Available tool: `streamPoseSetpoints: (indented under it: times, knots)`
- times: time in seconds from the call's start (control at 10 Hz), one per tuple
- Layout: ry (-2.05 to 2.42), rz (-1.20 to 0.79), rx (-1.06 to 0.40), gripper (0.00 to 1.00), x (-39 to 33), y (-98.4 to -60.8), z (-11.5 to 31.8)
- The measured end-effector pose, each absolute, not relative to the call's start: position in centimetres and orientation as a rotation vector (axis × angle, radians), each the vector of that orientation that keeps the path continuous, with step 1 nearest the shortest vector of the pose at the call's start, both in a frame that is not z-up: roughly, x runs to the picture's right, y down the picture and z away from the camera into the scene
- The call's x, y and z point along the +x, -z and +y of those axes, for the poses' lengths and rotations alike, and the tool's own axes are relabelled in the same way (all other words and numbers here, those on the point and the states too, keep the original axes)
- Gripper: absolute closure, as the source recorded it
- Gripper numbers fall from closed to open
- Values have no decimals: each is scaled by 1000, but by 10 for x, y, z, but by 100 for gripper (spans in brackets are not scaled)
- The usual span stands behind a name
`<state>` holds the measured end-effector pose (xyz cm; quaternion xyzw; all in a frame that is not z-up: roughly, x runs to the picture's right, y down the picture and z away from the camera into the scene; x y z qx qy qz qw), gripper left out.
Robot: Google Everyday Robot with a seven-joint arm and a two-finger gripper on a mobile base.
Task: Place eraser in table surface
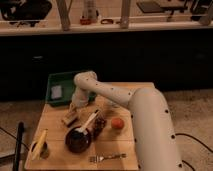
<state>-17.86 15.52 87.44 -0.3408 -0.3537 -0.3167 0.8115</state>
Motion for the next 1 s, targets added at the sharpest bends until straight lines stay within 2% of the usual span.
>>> streamPoseSetpoints:
  times: [1.0]
  knots:
    - [689, -737, -709, 20, -178, -867, 149]
